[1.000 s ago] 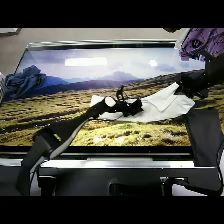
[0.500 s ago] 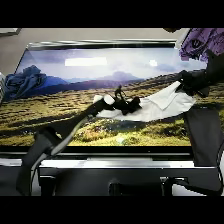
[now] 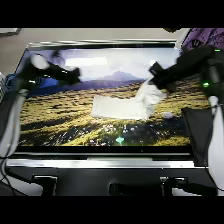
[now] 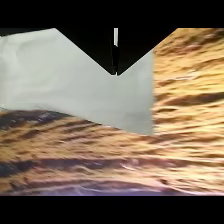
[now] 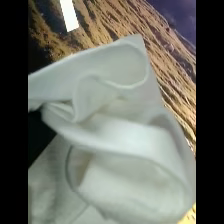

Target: Fold the clothes and pants, and hang the long-sleeved shirts on hangers.

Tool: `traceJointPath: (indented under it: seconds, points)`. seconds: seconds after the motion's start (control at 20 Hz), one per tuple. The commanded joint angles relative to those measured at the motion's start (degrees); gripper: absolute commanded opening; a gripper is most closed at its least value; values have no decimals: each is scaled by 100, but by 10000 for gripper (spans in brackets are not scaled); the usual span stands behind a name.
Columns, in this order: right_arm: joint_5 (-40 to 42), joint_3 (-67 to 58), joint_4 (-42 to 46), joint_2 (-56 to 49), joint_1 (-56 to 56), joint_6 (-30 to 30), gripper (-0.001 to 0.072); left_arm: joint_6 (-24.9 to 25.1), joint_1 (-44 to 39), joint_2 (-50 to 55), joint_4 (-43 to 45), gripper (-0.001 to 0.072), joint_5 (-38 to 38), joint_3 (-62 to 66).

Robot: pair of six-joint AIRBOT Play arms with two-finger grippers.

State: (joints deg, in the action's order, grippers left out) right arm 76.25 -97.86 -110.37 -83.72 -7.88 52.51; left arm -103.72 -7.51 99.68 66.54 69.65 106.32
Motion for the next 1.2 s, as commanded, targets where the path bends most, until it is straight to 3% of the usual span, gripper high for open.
traceJointPath:
  seconds: [0.0,0.25,0.65,0.7,0.75,0.85,0.9,1.0,1.15]
  points:
    - [-820,-2,-9,-337,-929,-881,27,195,1080,-706,682,14,837,2]
    - [-1631,-2,-20,-935,-1685,-1469,27,238,1766,-920,680,15,1143,2]
    - [-2015,-2,-168,-1757,-2059,-1458,30,341,1810,-887,682,15,1158,-2]
    - [-2127,-2,-225,-1838,-2068,-1381,78,343,1808,-887,682,15,1158,-2]
    - [-2282,-2,-326,-1904,-2090,-1298,184,341,1808,-887,682,15,1158,-2]
    - [-2732,-4,-737,-1910,-2096,-929,568,341,1801,-887,682,15,1158,-2]
    - [-2929,-4,-962,-1867,-2094,-673,625,341,1799,-887,682,15,1158,-2]
    - [-2981,-85,-1091,-1681,-2033,-299,625,341,1801,-890,682,15,1158,-2]
    - [-2179,-540,-1091,-1362,-1593,164,624,341,1801,-890,680,15,1158,-2]
